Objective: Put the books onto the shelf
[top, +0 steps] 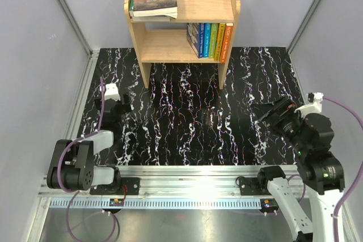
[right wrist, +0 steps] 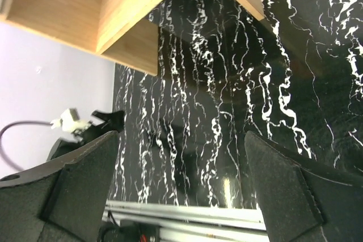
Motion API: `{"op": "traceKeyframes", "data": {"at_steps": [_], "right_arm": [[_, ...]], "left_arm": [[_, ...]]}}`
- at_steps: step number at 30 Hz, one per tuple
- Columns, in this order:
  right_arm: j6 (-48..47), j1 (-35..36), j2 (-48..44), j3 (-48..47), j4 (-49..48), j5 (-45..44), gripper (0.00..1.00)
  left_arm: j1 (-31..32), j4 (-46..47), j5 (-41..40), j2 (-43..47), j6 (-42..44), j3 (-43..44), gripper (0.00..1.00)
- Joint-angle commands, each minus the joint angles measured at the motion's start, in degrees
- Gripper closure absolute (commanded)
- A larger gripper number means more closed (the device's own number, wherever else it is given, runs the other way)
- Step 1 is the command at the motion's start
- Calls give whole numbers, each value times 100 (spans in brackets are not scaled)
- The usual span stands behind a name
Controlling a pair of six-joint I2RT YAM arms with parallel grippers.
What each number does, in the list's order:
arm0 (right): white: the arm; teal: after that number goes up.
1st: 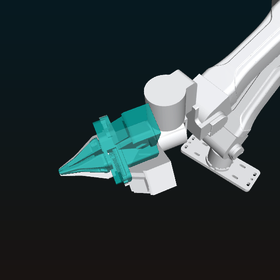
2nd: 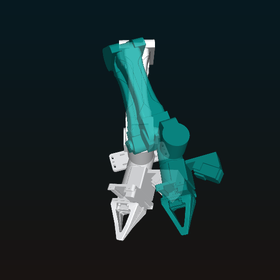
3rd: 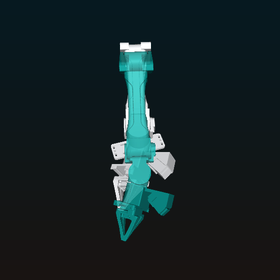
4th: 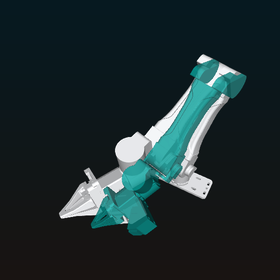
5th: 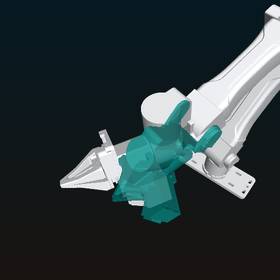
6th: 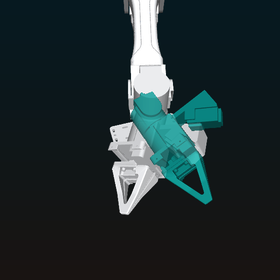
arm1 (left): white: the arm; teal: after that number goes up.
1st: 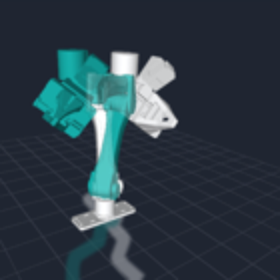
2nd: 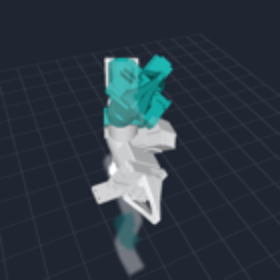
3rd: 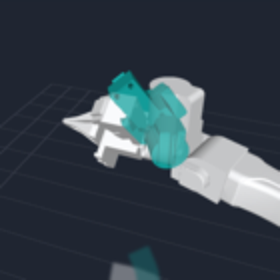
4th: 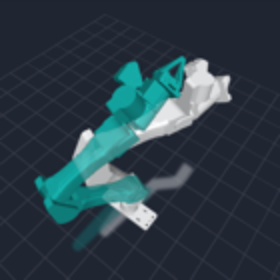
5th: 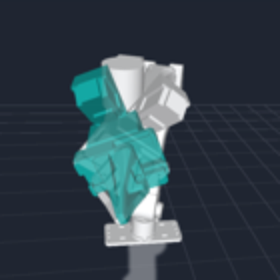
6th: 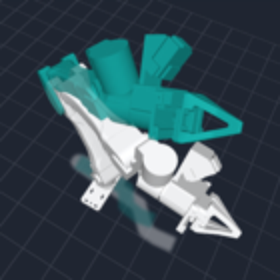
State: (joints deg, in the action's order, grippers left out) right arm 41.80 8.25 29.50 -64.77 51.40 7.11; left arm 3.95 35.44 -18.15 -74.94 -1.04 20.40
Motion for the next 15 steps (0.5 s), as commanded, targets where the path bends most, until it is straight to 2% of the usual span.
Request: {"op": "traceKeyframes", "data": {"at_steps": [1, 3, 7, 9, 10, 12, 13, 14, 15], "right_arm": [[374, 28, -119, 613, -1270, -387, 0], [-144, 36, 2, 948, -1587, -158, 0], [-962, 36, 468, 1220, -1545, -8, 0], [-1226, 28, 670, 1379, -1789, -35, 0], [-1305, 27, 698, 1580, -1948, -9, 0], [-1490, 36, 681, 1853, -2613, 62, 0], [-1595, 28, 672, 2150, -2852, 114, 0], [-1788, 36, 645, 2301, -3307, 141, 0], [-1833, 28, 628, 2459, -3529, 141, 0]], "left_arm": [[-140, 1238, 672, -39, 280, -124, 1], [-157, 1211, 725, -100, 306, -54, 1], [-324, 1061, 971, -31, 183, -62, 1], [-385, 2059, 1217, 23, 148, -813, 1], [-386, 3412, 1122, -160, 156, -1201, 1], [-386, 2830, 805, 75, -79, -1110, 1], [-386, 3002, 744, -159, 15, -1065, 1], [-386, 2473, 804, -66, -45, -769, 1], [-386, 2346, 891, -56, 68, -827, 1]]}}
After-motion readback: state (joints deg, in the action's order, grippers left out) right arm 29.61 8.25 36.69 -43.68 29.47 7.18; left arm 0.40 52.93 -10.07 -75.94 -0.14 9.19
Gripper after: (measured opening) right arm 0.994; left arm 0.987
